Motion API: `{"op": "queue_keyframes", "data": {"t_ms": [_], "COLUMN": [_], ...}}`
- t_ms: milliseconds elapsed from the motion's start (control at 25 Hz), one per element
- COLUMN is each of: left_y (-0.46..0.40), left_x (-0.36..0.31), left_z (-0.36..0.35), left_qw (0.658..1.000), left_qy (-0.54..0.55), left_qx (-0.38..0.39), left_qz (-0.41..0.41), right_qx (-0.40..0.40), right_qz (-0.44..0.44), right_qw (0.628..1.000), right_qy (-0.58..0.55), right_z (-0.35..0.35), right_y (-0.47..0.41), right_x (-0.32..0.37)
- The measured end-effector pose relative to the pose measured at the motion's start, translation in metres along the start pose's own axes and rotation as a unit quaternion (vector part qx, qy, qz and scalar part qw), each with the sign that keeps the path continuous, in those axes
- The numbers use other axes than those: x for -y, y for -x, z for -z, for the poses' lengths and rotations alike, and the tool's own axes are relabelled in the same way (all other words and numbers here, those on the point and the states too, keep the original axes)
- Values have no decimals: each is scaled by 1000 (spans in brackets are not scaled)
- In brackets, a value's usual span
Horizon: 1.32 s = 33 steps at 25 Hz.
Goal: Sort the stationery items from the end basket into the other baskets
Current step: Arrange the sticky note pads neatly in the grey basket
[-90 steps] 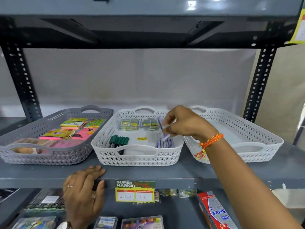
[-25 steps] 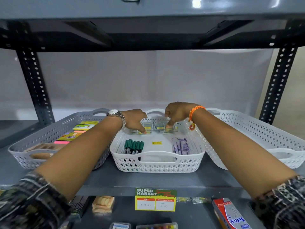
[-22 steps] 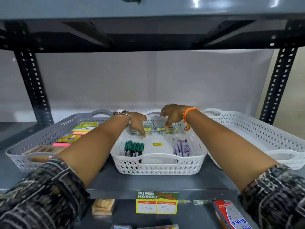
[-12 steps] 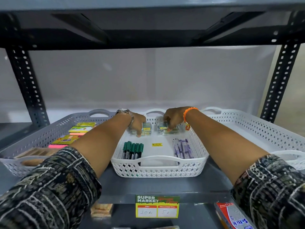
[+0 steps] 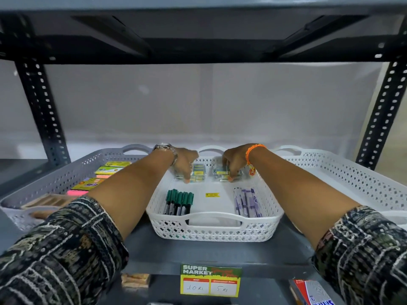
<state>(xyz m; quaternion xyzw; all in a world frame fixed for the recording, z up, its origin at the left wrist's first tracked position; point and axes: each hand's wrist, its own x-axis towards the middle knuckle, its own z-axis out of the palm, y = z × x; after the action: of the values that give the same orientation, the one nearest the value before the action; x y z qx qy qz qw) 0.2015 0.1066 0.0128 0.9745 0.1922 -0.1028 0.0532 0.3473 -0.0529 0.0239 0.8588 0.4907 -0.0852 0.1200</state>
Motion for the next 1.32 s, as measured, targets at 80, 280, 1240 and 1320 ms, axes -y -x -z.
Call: {"op": "queue_keyframes", "data": {"t_ms": [80, 280, 1240, 1320], "left_y": [27, 145, 232, 231], "left_x": [7, 83, 181, 182], "left_z": [17, 54, -23, -25], "left_qw": [995, 983, 995, 996], "left_qy": [65, 132, -30, -17], "left_qx": [-73, -117, 63, 55], "left_qz": [-36, -48, -65, -72], "right_qx": [-13, -146, -13, -5], "right_qz": [9, 63, 266, 262], "right_qw": [1000, 987, 963, 963], "right_qy": [-17, -31, -50, -59], "right_z": [11, 55, 19, 19], "right_y": [13, 60, 68, 65], "right_x": [7, 64, 286, 285]}}
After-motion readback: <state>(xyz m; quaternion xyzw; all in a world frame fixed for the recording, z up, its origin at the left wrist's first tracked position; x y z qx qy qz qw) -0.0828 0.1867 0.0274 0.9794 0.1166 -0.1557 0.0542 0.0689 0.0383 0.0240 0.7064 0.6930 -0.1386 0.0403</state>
